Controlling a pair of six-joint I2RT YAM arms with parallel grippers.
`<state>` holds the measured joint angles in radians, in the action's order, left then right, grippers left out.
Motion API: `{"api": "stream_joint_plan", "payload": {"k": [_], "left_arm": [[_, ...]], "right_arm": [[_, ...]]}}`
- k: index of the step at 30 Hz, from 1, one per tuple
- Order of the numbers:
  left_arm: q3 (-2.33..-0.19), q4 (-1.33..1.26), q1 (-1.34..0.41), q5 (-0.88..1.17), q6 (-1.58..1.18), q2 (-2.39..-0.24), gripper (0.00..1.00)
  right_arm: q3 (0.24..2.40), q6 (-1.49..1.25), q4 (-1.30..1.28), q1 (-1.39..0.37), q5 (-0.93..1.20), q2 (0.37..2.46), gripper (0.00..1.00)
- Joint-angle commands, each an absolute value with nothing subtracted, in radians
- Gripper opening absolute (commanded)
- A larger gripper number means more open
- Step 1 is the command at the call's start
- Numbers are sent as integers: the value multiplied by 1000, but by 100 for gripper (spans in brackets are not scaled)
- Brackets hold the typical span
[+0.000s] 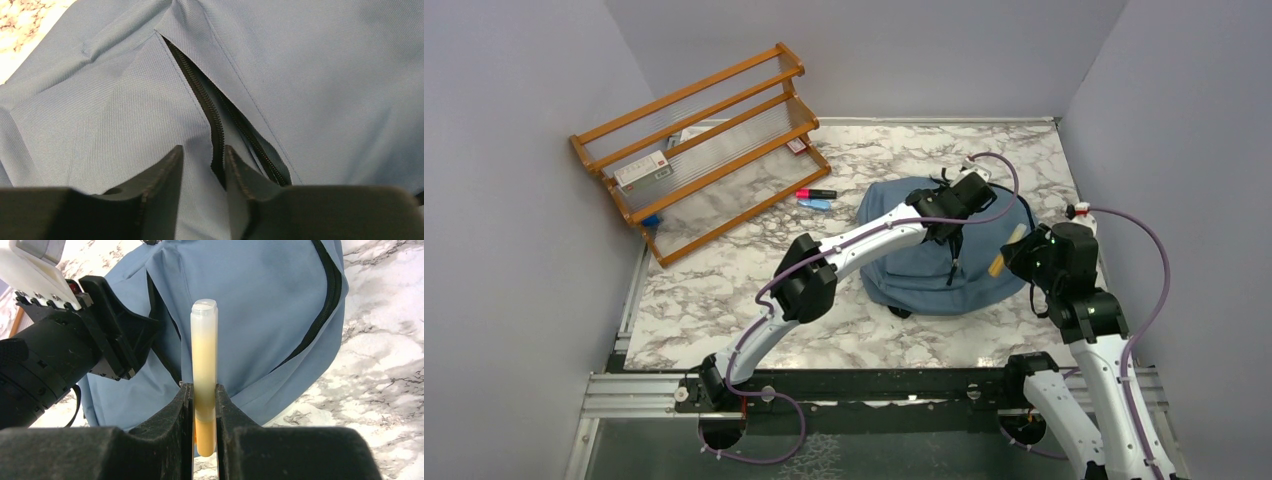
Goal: Pack the student bag
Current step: Place the stationery in the student bag.
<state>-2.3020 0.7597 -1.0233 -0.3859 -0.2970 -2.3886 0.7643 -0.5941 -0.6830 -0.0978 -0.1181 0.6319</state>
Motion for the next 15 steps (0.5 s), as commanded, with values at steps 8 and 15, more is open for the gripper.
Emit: {"api": "stream_joint_plan", "payload": {"k": [8,15], "left_arm": [[-2336,777,-1029,-402,-285,-2365,8],[-2313,772,-1029,-376,-309,-2317,0]], "right_arm": [[725,-592,-588,-94,46,656,1],[697,-569,-428,-94,240,805,1]]}}
